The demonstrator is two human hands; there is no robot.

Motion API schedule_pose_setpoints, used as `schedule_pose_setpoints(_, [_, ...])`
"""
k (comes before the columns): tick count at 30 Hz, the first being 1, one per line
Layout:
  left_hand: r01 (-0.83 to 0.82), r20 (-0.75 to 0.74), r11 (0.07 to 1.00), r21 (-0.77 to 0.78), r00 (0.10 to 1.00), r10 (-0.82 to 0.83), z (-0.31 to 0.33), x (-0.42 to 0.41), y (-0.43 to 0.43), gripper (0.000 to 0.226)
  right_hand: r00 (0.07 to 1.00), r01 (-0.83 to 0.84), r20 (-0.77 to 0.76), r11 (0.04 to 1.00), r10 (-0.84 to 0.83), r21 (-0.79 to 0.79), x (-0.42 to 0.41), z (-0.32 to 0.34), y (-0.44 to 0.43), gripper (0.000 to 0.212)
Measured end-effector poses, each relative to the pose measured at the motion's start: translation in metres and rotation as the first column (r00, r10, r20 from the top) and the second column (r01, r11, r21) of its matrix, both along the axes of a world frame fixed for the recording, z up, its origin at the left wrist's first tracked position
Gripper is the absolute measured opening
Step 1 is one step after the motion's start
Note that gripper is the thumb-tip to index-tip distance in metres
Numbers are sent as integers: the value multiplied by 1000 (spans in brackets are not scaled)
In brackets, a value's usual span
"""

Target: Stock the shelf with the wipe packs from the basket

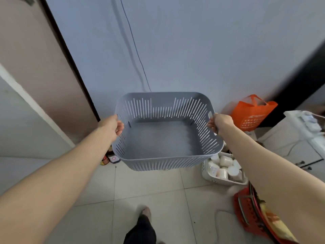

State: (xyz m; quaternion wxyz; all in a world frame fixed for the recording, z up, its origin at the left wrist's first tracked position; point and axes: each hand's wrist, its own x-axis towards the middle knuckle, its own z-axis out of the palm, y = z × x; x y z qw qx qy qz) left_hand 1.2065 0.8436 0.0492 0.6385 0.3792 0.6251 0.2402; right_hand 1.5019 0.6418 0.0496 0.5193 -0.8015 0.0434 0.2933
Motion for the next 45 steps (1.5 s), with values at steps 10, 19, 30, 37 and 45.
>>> schedule_pose_setpoints(10, [45,-42,998,-40,998,-47,-47,154,87,33,1000,26,5,996,-25,-83,140,-32,79,34])
schedule_pose_setpoints(19, [3,-136,999,-38,991,-9,-102,259,125,34,999,-34,-37,984,28,-172,241,-84,121,33])
schedule_pose_setpoints(30, [-88,-135,992,-95,988,74,-191,323,149,33,989,-125,-105,972,106,-201,312,-163,159,32])
schedule_pose_setpoints(37, [-84,-144,988,-131,987,64,-218,334,155,32,977,-139,-186,977,108,-162,324,-181,162,24])
schedule_pose_setpoints(45, [-63,-126,988,-143,991,45,-223,335,146,33,967,-230,-160,954,201,-193,330,-180,157,24])
